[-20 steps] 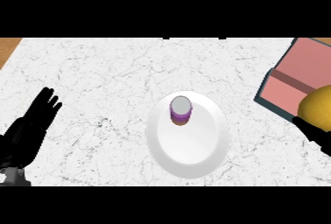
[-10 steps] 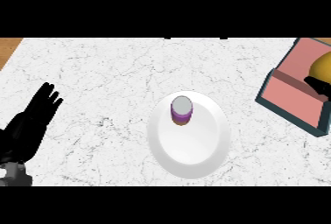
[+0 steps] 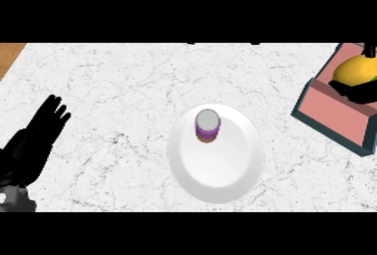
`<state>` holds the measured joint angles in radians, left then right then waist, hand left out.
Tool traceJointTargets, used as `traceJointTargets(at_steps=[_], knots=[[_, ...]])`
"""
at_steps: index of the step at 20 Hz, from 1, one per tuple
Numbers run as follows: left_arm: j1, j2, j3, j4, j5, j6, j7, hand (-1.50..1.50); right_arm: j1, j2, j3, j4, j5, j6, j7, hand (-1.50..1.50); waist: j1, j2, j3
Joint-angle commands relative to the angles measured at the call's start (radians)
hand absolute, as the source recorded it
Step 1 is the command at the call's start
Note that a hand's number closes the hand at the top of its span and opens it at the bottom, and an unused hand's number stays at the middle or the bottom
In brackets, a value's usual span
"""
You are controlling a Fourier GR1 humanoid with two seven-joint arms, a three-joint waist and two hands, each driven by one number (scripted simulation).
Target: Pick the lemon from the plate and place it in the cardboard box
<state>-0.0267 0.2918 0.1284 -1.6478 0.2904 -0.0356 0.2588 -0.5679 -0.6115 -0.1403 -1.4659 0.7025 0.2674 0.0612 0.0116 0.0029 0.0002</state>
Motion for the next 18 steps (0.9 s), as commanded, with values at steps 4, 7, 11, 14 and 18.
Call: traceJointTargets(at_steps=[4,7,11,14,18], knots=[[-0.030,0.000,0.023,0.017,0.004,-0.009,0.005,0.00,0.020,0.037,0.018,0.214,-0.002,0.029,-0.079,1.50,-0.001,0.000,0.000],[0.004,-0.013,0.017,0.007,-0.016,-0.004,-0.014,0.00,0.051,0.058,0.001,0.301,0.040,-0.024,-0.038,-1.50,0.000,0.000,0.000],[-0.008,-0.040,-0.007,0.041,-0.058,0.001,-0.032,0.00,0.027,0.035,0.013,0.403,0.039,0.016,-0.151,-1.50,-0.004,0.000,0.000],[0.011,-0.038,0.012,0.047,-0.050,-0.021,-0.054,0.00,0.069,0.029,-0.047,0.367,-0.028,-0.012,-0.265,-1.50,-0.010,-0.002,0.000],[0.013,-0.008,0.031,-0.023,-0.011,-0.026,0.015,0.00,-0.003,0.136,-0.180,0.353,-0.188,-0.051,-0.202,-1.50,-0.007,-0.006,0.001]])
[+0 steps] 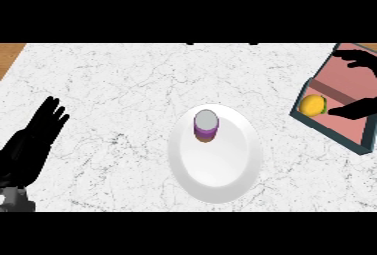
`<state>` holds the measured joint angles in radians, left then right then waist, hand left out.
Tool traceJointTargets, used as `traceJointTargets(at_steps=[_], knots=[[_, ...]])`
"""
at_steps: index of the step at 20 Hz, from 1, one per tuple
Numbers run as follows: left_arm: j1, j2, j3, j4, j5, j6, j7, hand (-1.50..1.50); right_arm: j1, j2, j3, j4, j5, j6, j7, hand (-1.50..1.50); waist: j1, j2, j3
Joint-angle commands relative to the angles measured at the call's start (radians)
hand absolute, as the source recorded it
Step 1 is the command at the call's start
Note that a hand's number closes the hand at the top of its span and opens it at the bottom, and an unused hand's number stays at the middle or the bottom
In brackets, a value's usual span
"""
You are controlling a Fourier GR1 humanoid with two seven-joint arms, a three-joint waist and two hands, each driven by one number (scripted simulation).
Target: Pick the lemon from the plate and place it in the cardboard box
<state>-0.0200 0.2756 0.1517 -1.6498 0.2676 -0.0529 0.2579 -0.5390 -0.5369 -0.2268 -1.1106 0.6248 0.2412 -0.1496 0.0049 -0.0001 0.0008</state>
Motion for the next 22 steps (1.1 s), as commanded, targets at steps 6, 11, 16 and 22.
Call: traceJointTargets(at_steps=[6,11,16,22], knots=[[-0.012,-0.004,0.016,0.033,0.001,-0.006,-0.019,0.00,-0.065,0.028,-0.299,0.050,-0.315,0.009,0.035,-1.50,-0.010,0.000,-0.001],[-0.023,-0.021,-0.013,-0.007,-0.020,0.012,0.034,0.00,-0.072,-0.096,-0.381,0.184,-0.398,0.084,0.000,-1.50,0.000,0.002,0.000],[-0.035,-0.002,0.027,0.035,-0.002,-0.016,-0.001,0.00,-0.062,-0.271,-0.484,0.340,-0.487,0.221,-0.055,-1.50,-0.001,0.003,0.000],[0.026,-0.021,0.008,-0.008,-0.024,-0.026,-0.010,0.00,-0.074,-0.412,-0.461,0.565,-0.463,0.322,-0.240,-1.50,0.013,0.005,0.001]])
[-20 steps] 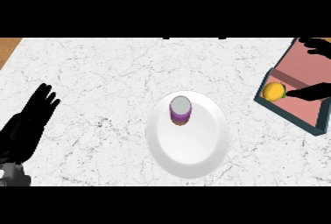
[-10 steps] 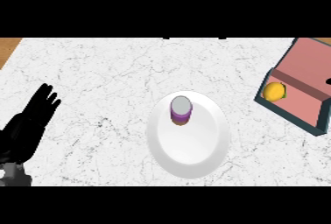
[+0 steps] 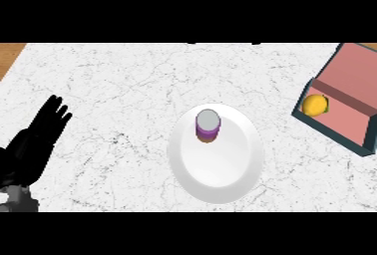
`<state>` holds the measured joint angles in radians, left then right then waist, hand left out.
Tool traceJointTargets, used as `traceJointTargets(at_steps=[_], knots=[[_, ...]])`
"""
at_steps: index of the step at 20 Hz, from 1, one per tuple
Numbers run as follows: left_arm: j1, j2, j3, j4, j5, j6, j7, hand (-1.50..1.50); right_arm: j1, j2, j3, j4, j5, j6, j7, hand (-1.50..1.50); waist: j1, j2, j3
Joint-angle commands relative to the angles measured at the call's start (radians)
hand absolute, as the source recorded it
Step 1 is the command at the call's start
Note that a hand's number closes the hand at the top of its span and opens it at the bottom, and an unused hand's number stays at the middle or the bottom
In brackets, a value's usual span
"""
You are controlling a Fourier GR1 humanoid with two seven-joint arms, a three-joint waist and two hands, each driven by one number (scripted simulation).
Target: Pick the lemon from the plate and place it in the cardboard box
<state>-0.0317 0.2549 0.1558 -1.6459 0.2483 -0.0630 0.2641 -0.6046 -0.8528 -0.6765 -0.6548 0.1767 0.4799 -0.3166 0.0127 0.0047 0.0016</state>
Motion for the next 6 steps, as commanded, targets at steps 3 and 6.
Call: traceJointTargets(at_steps=[3,6], knots=[[-0.036,-0.014,-0.008,0.006,-0.013,0.003,0.020,0.00,-0.032,-0.062,0.039,0.167,0.019,0.017,-0.146,-1.50,0.003,0.000,0.000],[-0.053,0.003,0.009,0.012,0.012,-0.011,0.044,0.00,-0.045,-0.166,0.029,0.267,0.042,0.054,-0.196,-1.50,0.012,0.005,0.001]])
